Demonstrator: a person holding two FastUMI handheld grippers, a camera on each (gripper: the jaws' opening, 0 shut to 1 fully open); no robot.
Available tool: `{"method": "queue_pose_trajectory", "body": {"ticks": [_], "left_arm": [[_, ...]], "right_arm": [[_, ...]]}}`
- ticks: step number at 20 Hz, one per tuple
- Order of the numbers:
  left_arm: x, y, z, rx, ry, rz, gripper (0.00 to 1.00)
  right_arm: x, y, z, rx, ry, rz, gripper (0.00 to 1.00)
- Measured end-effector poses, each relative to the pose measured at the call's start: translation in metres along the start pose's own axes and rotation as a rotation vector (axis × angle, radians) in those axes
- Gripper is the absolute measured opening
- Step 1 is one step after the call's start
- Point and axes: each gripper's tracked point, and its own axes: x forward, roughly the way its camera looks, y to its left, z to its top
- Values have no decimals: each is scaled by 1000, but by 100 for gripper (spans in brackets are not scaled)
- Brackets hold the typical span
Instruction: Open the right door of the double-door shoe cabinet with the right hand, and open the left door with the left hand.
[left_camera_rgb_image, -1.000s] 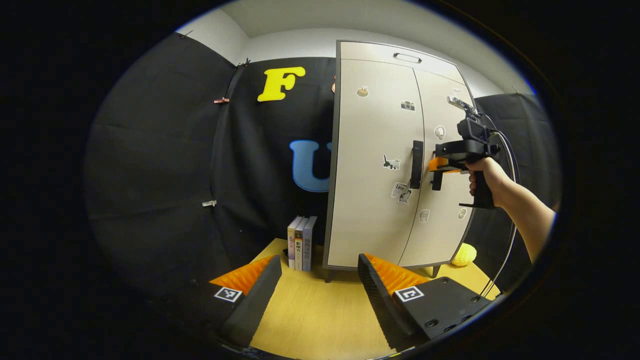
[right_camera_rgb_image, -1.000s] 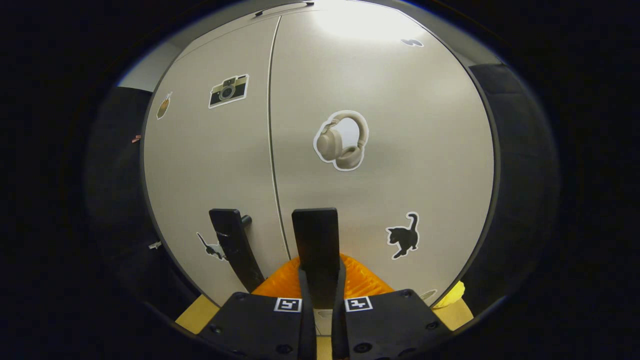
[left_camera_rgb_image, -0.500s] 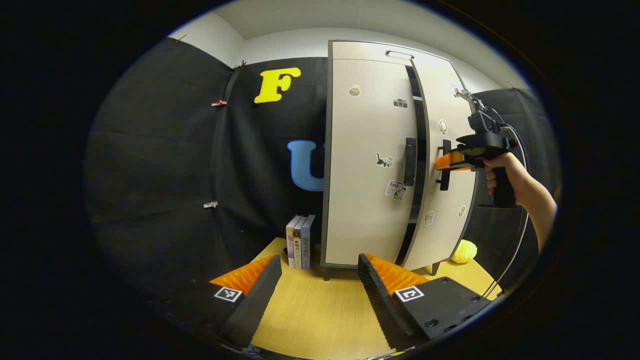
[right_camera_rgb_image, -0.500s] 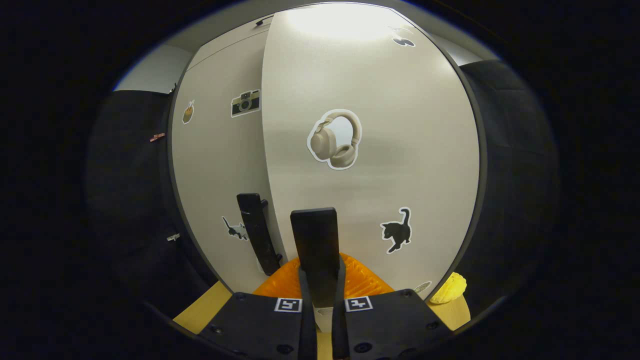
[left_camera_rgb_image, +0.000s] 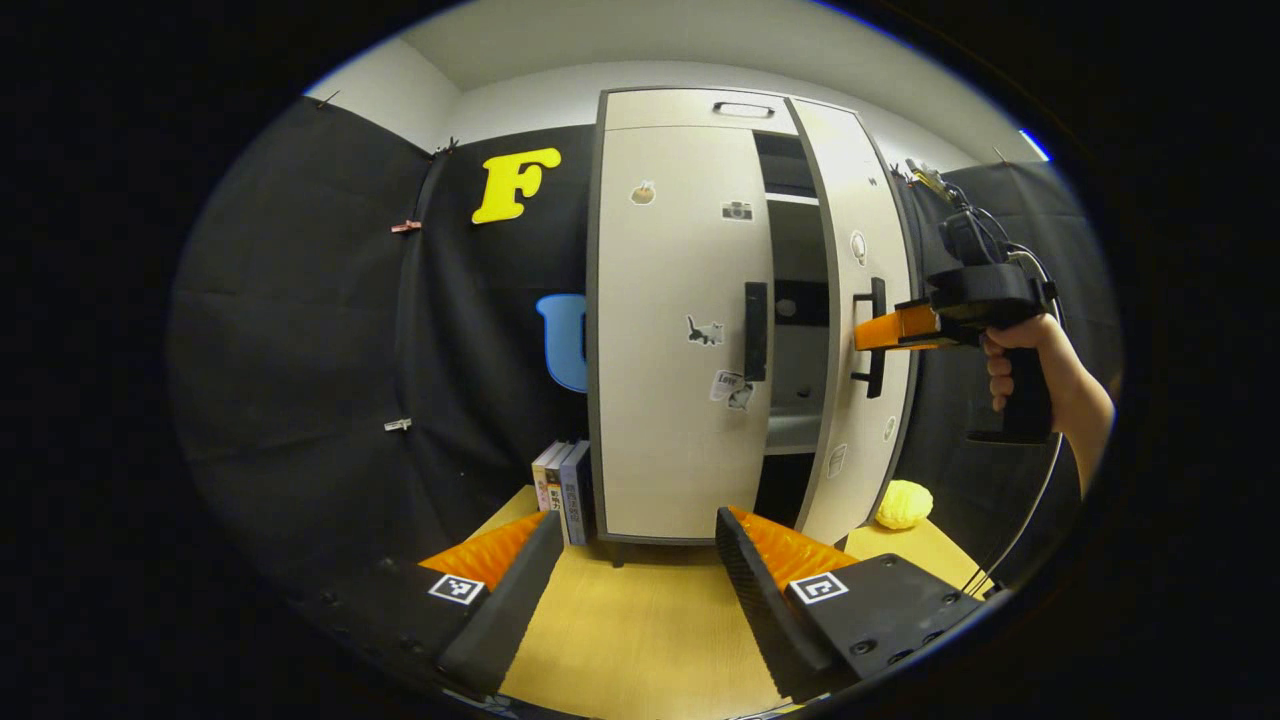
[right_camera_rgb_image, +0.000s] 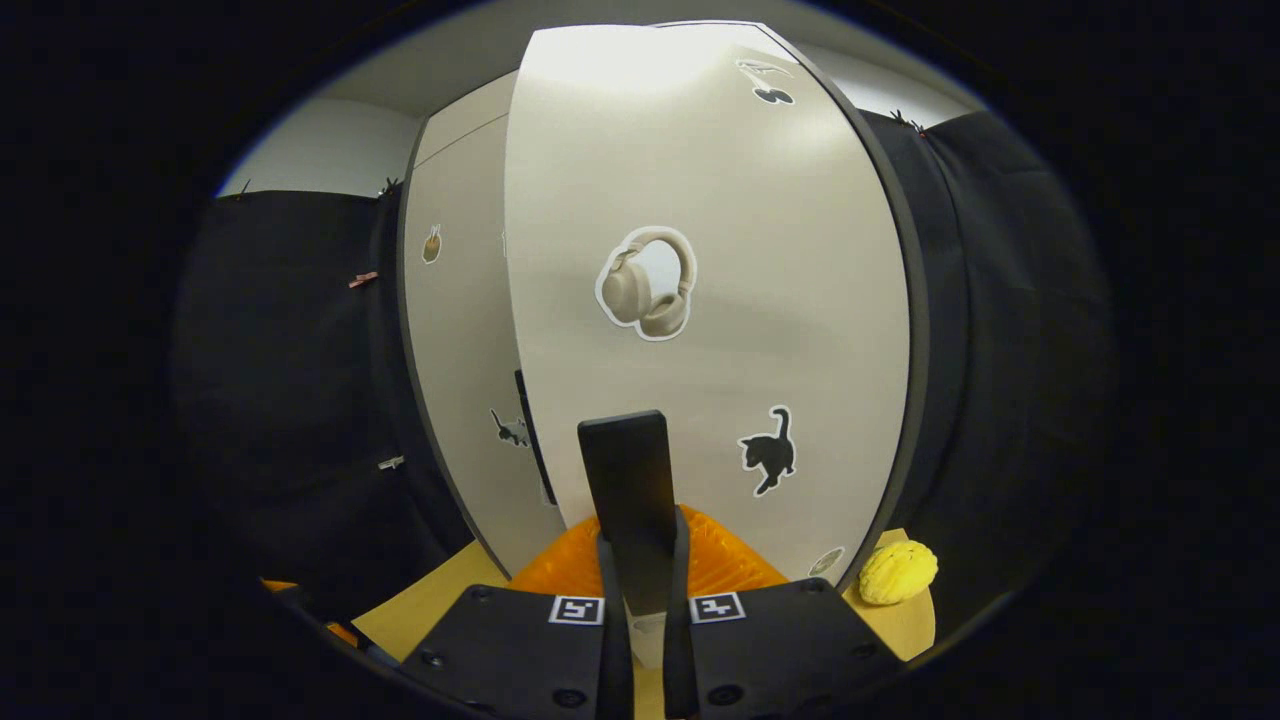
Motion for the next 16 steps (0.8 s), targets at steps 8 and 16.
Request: {"method": "queue_pose_trajectory", "body": {"ticks": [8,16], "left_arm": [[-2,-47,3,-49,-49,28,95],[4,-85,-16,-38,-31,7,95]], "right_arm": [[-32,-20,4,-26,-32,113,16],[-60,-57,5,-64,-39,67,15]]}}
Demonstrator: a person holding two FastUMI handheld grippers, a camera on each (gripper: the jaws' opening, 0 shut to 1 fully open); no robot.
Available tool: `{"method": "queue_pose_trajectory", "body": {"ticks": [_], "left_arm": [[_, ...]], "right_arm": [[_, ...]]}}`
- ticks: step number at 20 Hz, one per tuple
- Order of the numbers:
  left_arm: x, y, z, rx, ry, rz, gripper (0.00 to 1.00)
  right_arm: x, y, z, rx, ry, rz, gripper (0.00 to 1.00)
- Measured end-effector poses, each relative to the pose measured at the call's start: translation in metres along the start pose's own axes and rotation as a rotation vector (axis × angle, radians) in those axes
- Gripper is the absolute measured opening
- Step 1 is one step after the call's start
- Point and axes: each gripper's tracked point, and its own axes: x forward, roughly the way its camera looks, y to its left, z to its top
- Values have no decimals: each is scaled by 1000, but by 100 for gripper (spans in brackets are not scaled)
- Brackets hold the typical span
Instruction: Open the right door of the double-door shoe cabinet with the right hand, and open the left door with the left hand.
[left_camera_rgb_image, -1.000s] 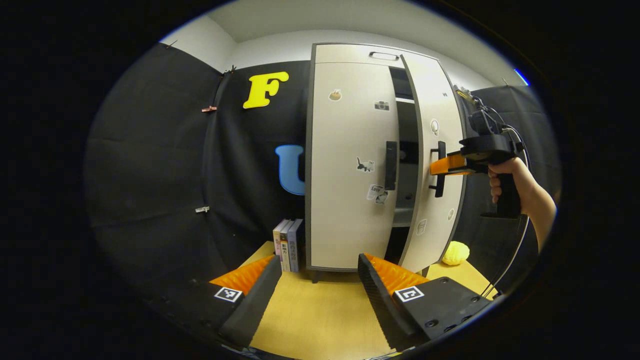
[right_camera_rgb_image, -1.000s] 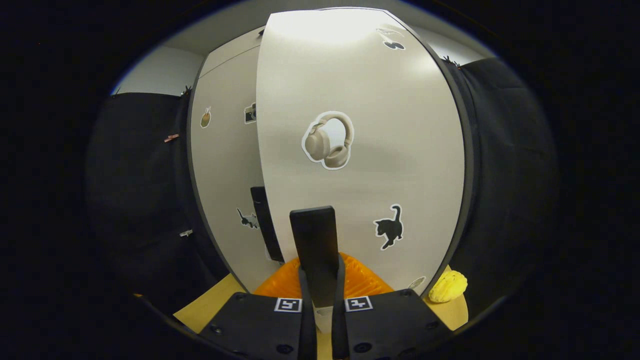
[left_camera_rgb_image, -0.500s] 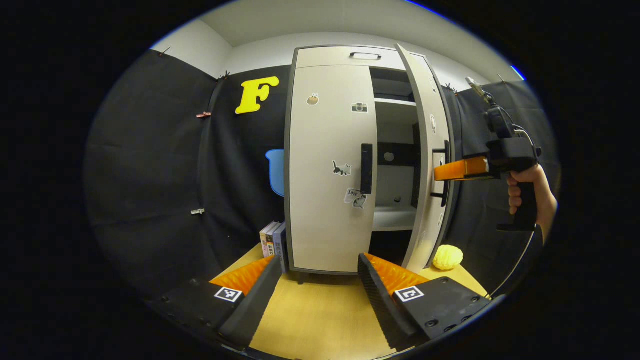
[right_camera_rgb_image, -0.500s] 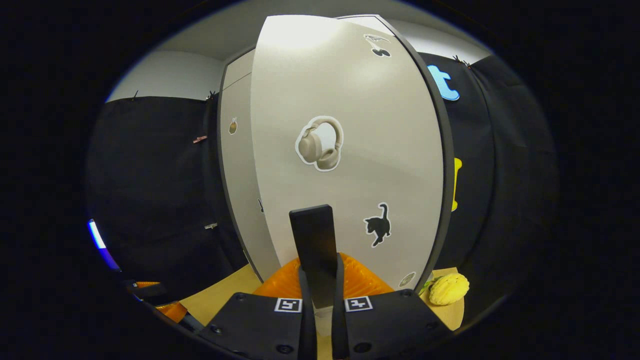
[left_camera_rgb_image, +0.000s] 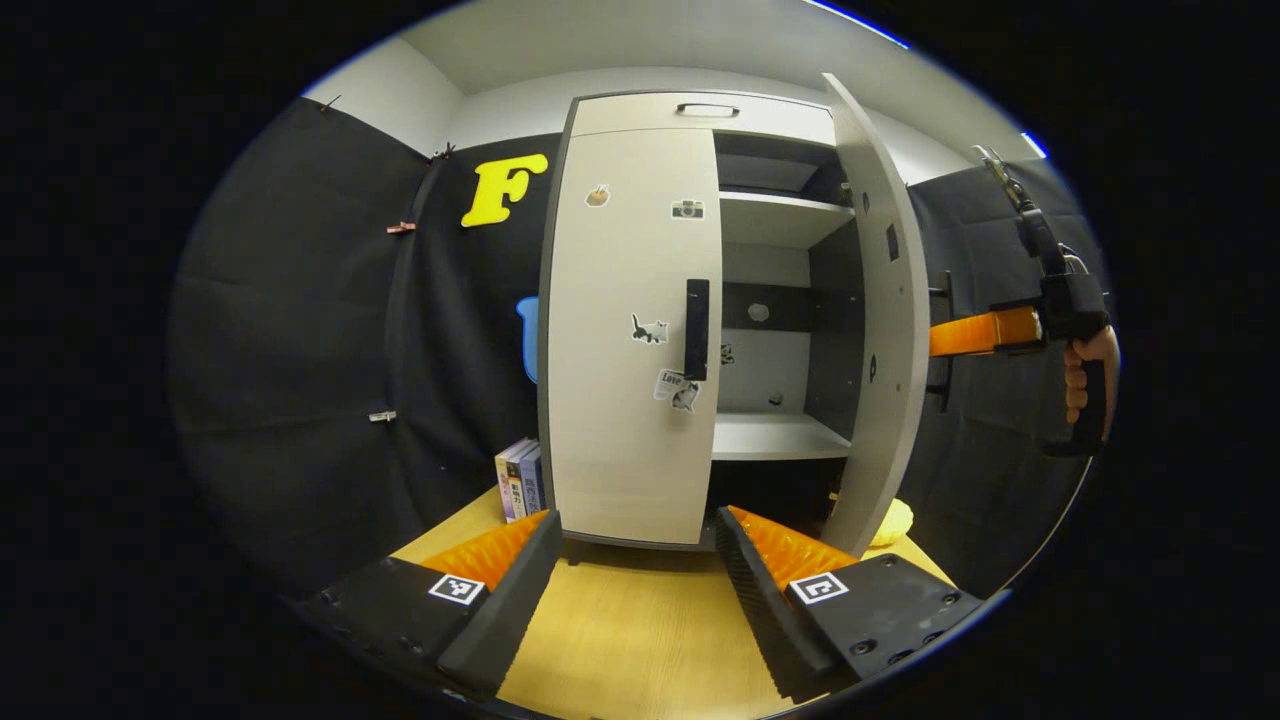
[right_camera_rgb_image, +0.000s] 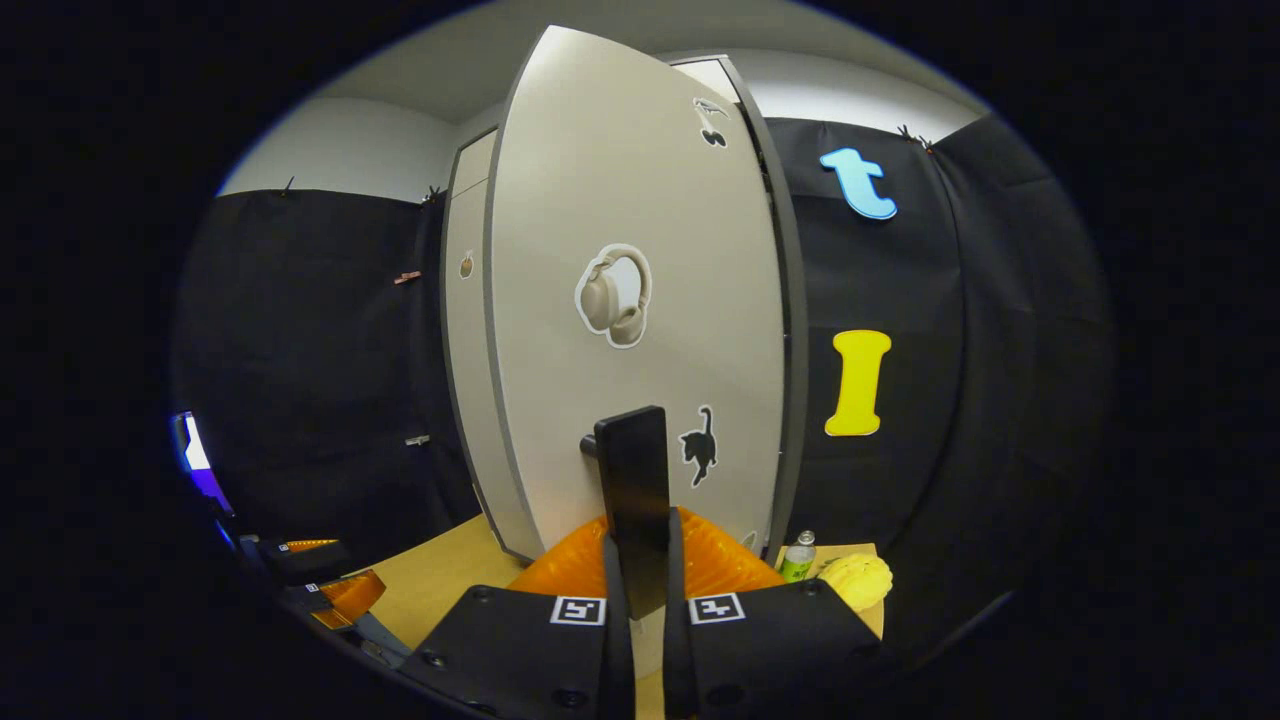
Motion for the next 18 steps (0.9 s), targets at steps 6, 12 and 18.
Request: {"method": "queue_pose_trajectory", "body": {"ticks": [6,12,18], "left_arm": [[10,-25,-5,14,16,-47,95],[17,-33,-6,21,21,-75,95],[21,-33,-6,24,24,-80,95]], "right_arm": [[-5,-18,3,-7,-22,-88,14],[-6,-45,4,60,-46,-171,11],[-11,-52,-14,-10,-19,-233,10]]}}
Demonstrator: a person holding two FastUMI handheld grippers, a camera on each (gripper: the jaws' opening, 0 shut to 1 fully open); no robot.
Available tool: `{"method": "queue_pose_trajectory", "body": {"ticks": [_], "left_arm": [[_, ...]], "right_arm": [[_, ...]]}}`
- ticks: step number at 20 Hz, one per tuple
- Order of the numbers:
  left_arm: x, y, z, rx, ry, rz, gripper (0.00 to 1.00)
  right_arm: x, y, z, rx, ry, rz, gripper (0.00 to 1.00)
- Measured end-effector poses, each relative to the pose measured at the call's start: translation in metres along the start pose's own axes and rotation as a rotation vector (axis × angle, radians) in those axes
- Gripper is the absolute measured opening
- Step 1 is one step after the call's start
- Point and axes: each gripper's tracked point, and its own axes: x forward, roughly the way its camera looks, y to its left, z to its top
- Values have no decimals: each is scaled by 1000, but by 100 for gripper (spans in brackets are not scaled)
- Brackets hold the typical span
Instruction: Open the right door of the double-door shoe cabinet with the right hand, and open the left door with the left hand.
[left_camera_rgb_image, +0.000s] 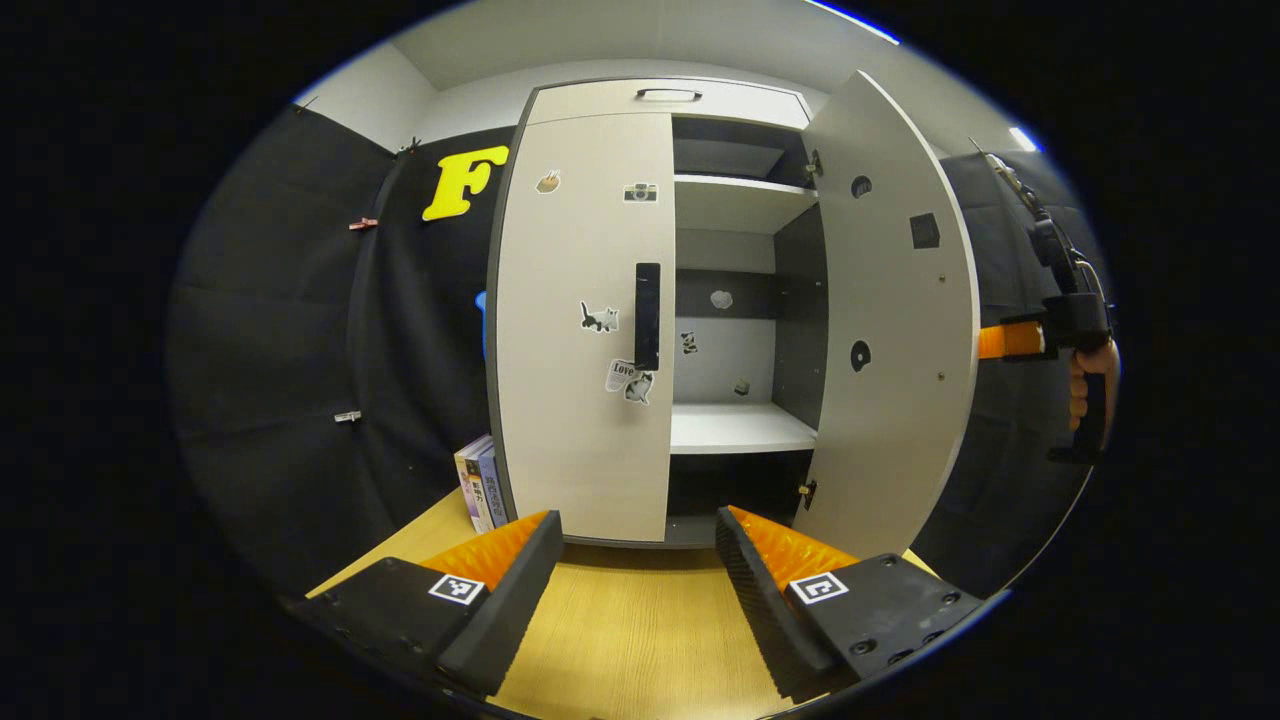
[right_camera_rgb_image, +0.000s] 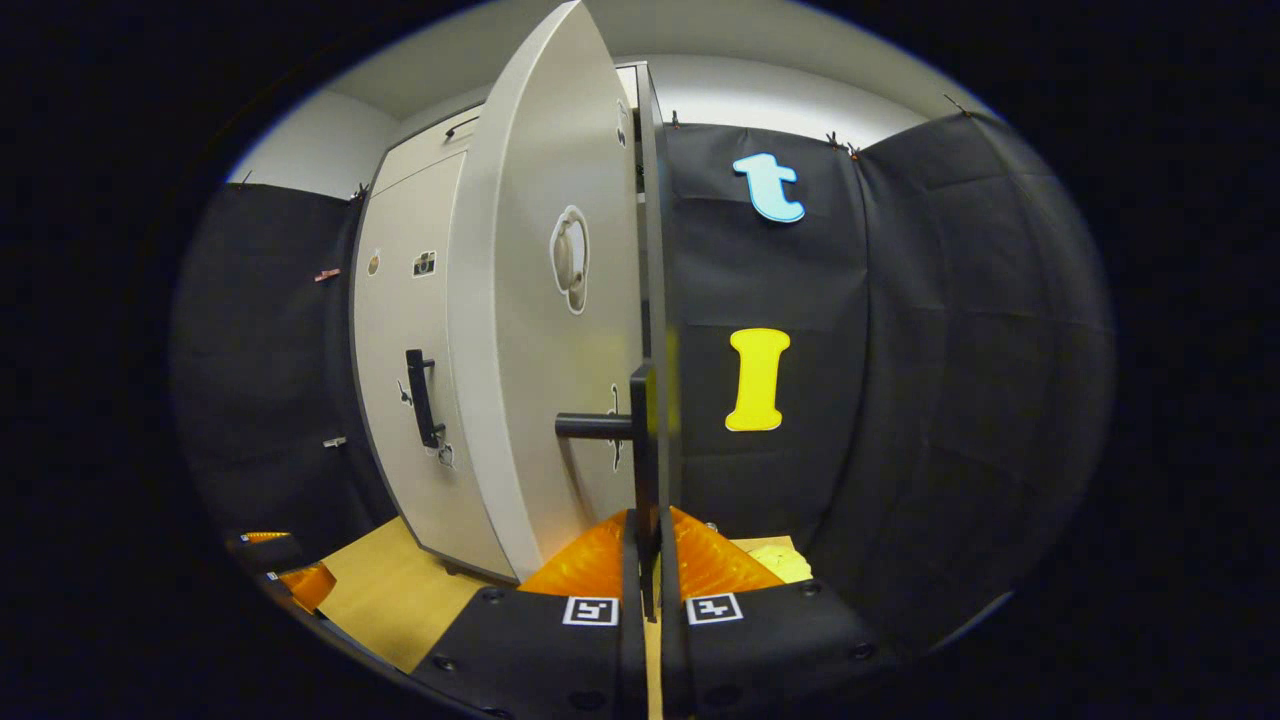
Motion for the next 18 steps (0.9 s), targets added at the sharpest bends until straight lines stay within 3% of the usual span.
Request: {"method": "queue_pose_trajectory", "body": {"ticks": [6,12,13,14,15,16,17,18], "left_arm": [[12,0,-1,22,8,-3,95],[39,13,34,36,-49,0,95],[46,14,43,17,-64,-8,95],[54,15,52,-5,-79,-19,95],[63,17,63,-27,-93,-28,95],[72,22,71,-50,-102,-27,95],[80,26,80,-72,-109,-28,95],[91,29,89,-91,-119,-24,95]], "right_arm": [[-17,-1,-8,37,-17,-15,10],[-45,-11,-25,18,-59,-63,13],[-52,-18,-29,12,-66,-85,25],[-55,-22,-34,12,-76,-94,27],[-60,-22,-37,17,-84,-102,43],[-64,-23,-42,22,-89,-108,50],[-66,-26,-48,25,-90,-116,69],[-69,-29,-55,28,-90,-125,77]]}}
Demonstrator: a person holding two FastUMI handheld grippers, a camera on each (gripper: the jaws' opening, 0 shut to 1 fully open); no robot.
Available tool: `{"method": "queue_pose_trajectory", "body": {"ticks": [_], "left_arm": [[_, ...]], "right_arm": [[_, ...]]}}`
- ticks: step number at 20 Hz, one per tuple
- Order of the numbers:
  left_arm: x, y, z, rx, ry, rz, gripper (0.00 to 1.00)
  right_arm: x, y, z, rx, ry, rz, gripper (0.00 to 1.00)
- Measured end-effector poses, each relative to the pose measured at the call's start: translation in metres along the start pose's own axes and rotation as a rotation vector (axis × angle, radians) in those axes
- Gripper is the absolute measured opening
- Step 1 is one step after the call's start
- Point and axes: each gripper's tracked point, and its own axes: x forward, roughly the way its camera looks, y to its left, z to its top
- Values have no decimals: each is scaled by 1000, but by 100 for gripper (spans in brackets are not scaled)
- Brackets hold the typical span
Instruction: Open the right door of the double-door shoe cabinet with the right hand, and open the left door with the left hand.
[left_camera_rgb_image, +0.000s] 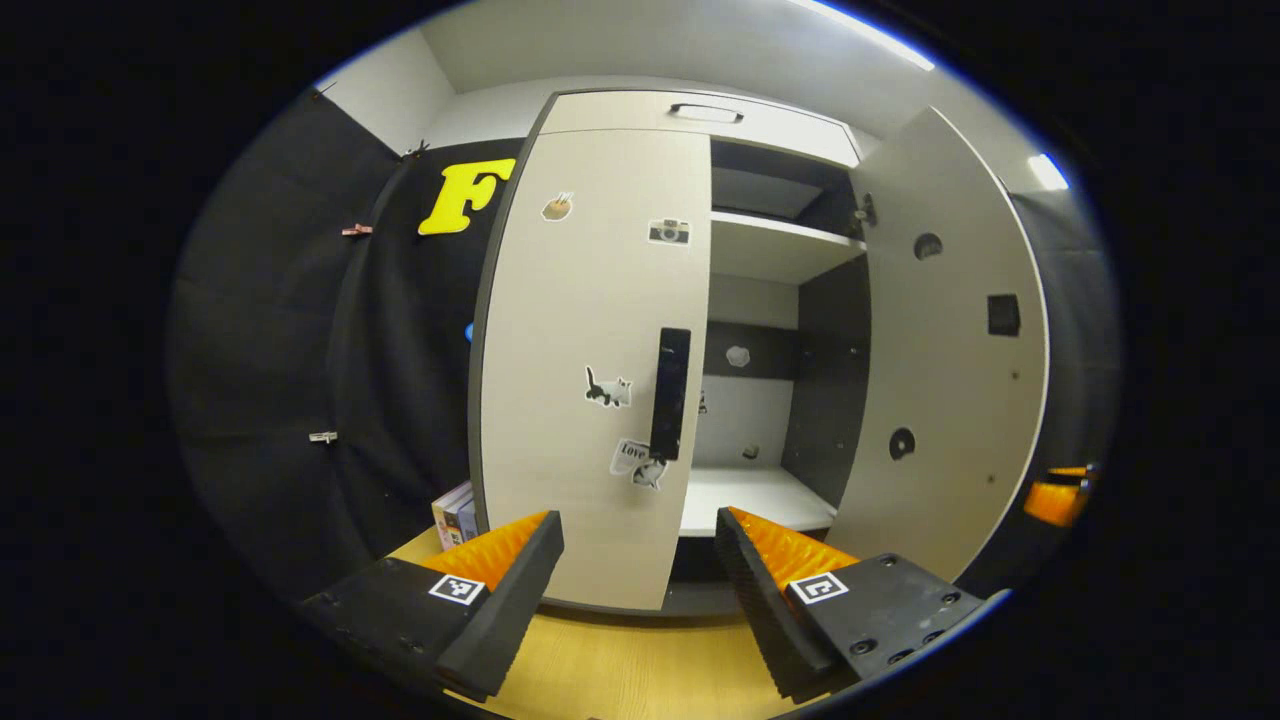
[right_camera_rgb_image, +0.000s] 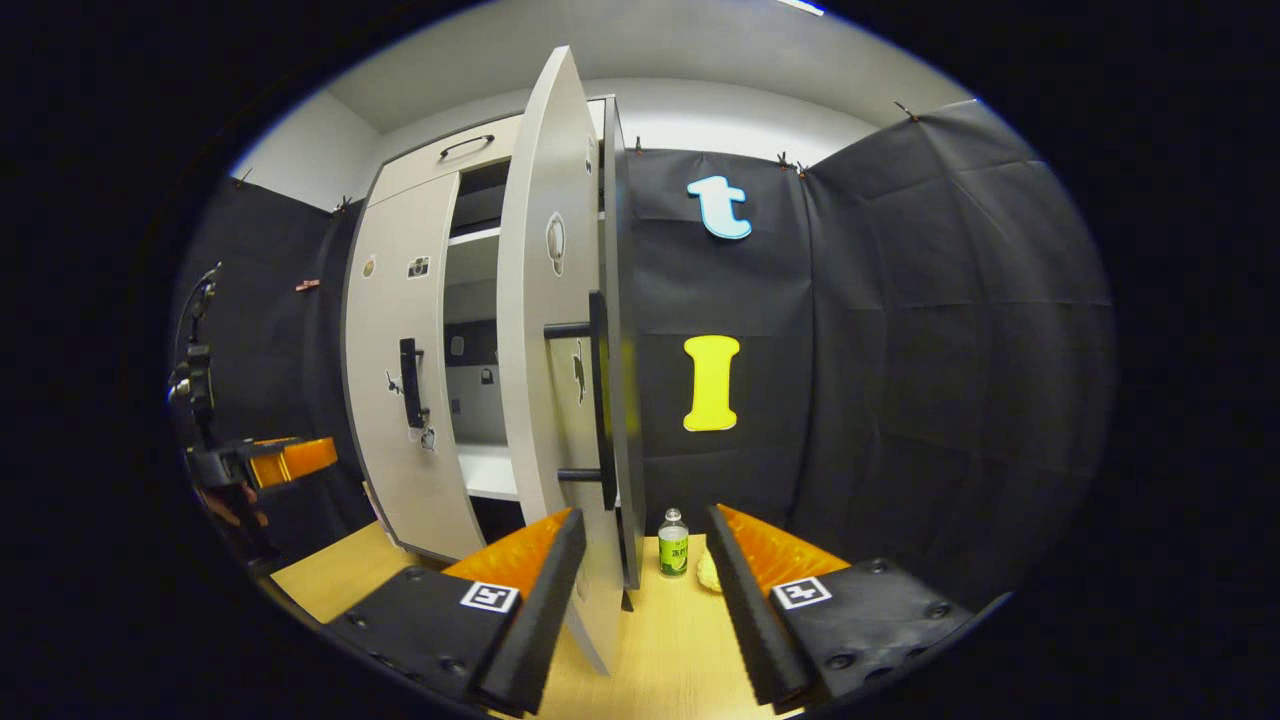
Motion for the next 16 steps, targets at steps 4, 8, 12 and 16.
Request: {"method": "queue_pose_trajectory", "body": {"ticks": [4,8,12,16], "left_arm": [[44,10,26,-30,-17,18,94],[85,9,44,37,-34,14,93],[119,-3,43,37,-12,-9,92],[151,-15,40,45,1,-31,90]], "right_arm": [[-8,-9,-37,-6,51,-38,99],[-15,-15,-78,-8,126,-65,100],[-13,-21,-101,12,173,-92,100],[-7,-29,-109,-14,164,-119,100]]}}
